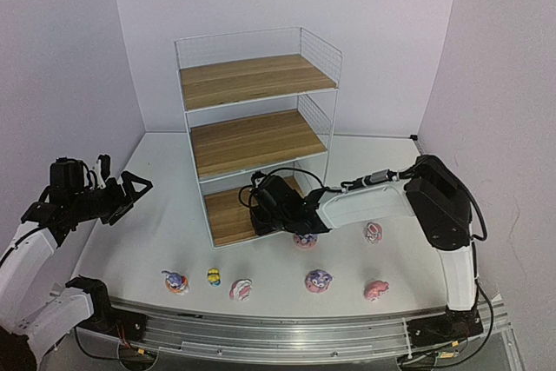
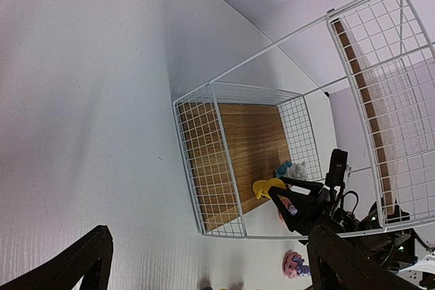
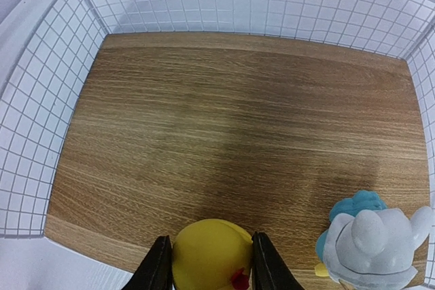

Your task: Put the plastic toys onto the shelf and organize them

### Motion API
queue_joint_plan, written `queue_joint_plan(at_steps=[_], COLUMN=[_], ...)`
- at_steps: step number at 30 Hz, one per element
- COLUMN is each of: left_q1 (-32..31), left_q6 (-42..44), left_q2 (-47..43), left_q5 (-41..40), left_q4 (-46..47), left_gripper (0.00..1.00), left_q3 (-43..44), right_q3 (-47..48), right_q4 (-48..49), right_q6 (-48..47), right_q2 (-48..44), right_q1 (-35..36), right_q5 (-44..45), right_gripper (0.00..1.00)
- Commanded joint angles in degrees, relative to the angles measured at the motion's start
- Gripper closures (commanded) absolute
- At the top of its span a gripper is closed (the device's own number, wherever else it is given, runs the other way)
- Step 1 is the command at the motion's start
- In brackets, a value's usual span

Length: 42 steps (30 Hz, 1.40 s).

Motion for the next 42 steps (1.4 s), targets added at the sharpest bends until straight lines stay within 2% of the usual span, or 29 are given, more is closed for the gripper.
queue_joint_plan(at_steps=[1, 6, 17, 27, 35, 42], left_q1=[0.22, 0.22, 0.22, 0.22, 0.22, 0.22], left_q6=[0.64, 0.57, 0.55, 0.11, -1.96, -1.81], left_q2=[-0.45, -0.53, -0.62, -1.19, 1.58, 4.5], left_q5=[0.62, 0.64, 0.64, -0.97, -3.88, -2.87], left_q4=[1.97, 2.0, 2.1, 0.81, -1.81, -3.83], left_gripper=[0.0, 0.0, 0.0, 0.0, 0.0, 0.0], left_q3=[0.93, 0.84, 0.73, 1.25, 2.68, 3.65], right_q3=[1.66, 1.56, 1.57, -4.67, -11.17, -5.05], right_q4=[-1.61, -1.65, -1.67, -1.75, -4.17, -9.17], right_q6=[0.91, 1.25, 0.75, 1.98, 8.44, 12.45], right_q2=[0.79, 0.41, -1.55, -10.72, -17.82, -14.91], right_q1=[0.38, 0.49, 0.96, 3.64, 10.71, 18.03], right_q5=[1.32, 1.49, 1.35, 2.09, 1.38, 2.22], right_gripper=[0.63, 0.52, 0.37, 0.14, 0.09, 0.11])
